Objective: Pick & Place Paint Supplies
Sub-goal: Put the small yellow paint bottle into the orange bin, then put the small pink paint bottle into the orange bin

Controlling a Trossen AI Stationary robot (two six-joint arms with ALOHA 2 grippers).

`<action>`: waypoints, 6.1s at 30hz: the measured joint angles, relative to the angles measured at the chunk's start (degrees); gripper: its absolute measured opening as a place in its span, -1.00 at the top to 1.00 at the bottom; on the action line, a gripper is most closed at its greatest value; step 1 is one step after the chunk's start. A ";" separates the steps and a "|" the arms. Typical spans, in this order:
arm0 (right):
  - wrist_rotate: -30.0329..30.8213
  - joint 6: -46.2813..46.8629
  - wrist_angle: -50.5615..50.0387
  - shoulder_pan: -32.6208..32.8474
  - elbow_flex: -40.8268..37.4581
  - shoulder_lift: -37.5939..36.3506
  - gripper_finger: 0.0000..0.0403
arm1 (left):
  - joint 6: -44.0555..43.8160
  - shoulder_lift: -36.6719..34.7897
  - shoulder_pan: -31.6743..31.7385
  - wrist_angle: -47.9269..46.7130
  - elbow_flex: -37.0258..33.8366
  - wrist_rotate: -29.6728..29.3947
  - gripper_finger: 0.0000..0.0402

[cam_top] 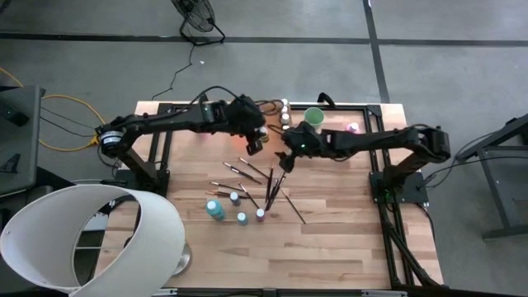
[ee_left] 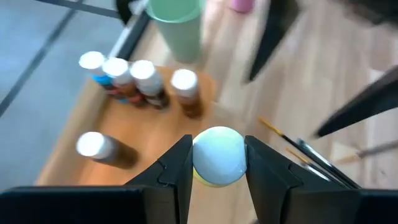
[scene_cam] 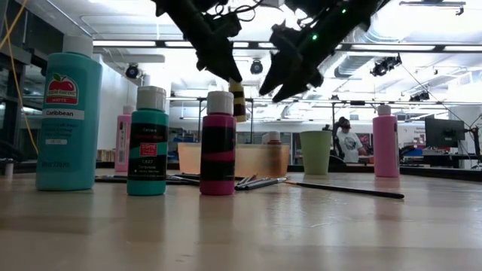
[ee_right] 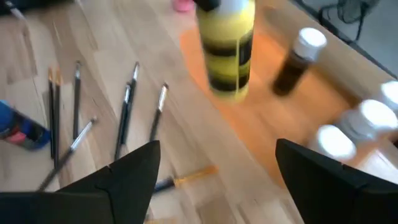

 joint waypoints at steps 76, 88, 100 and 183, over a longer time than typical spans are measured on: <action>1.22 5.20 -19.93 -4.63 0.02 -13.68 -0.46 | -27.63 28.24 0.36 -4.25 20.39 -11.85 0.41; 1.02 5.33 -19.73 -4.61 0.02 -13.68 -0.46 | -28.95 29.77 0.34 -3.95 20.57 -10.86 0.40; 1.00 5.25 -19.77 -4.61 0.02 -13.68 -0.46 | -28.60 29.88 0.38 -7.04 20.50 -9.47 0.09; 4.08 4.36 50.99 28.79 -7.72 32.39 -0.45 | -23.88 -15.61 -22.90 -12.67 -15.06 -11.80 -0.11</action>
